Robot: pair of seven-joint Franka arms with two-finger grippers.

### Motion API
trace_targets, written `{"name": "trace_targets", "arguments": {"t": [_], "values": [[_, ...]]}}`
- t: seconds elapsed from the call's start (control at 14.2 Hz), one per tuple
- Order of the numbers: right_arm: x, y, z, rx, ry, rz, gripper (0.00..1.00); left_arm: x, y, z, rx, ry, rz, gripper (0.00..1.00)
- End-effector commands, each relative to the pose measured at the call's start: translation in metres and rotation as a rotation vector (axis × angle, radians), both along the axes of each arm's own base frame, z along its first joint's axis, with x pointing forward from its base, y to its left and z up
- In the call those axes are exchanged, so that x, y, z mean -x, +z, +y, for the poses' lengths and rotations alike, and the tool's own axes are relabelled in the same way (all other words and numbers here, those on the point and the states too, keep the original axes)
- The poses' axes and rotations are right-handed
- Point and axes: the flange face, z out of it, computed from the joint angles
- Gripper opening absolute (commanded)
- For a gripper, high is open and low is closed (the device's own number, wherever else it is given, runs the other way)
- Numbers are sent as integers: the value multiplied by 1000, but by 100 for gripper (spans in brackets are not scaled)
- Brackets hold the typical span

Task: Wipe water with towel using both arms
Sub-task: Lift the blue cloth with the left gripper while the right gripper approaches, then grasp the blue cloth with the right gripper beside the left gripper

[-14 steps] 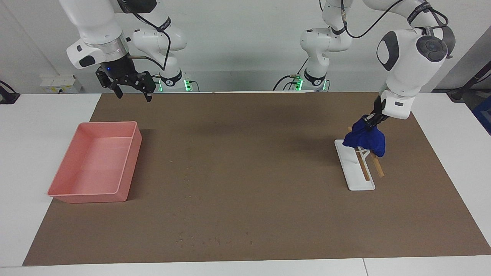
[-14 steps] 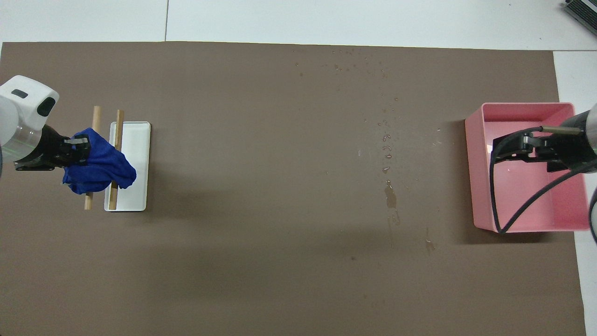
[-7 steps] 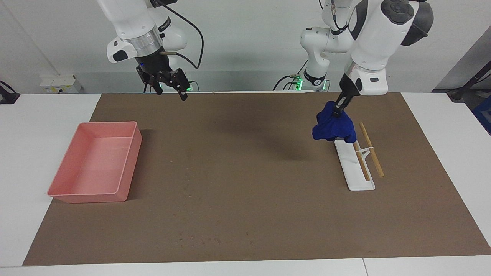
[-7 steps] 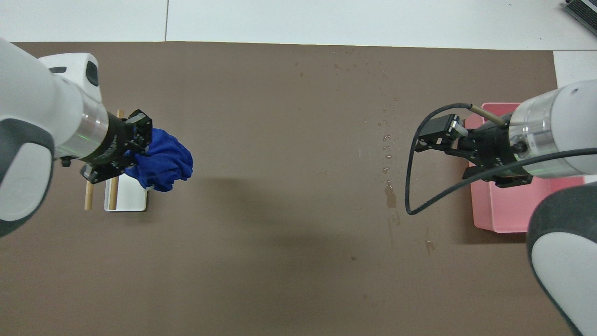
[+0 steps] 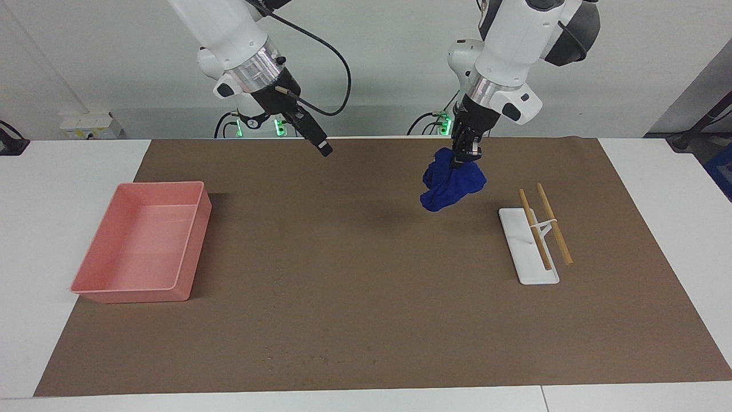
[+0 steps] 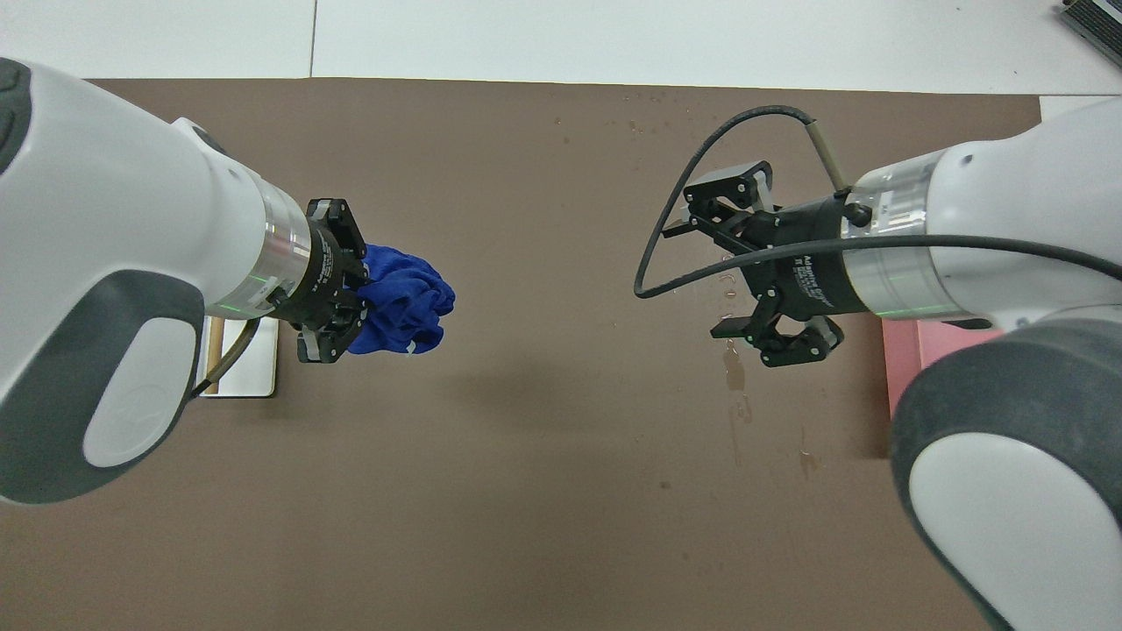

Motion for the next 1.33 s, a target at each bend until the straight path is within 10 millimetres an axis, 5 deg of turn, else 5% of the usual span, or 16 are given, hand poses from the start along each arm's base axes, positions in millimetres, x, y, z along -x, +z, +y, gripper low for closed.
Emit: {"name": "trace_targets", "arguments": {"t": [0.0, 0.21, 0.56, 1.26], "values": [[-7, -12, 14, -88, -77, 88, 99, -6, 30, -15, 114, 218, -47, 0], [-11, -28, 44, -125, -99, 105, 99, 10, 58, -53, 196, 333, -76, 0], [-7, -39, 79, -142, -140, 120, 99, 39, 64, -101, 240, 344, -72, 0], [-6, -34, 99, -169, -153, 36, 99, 48, 67, -110, 255, 322, -90, 0]]}}
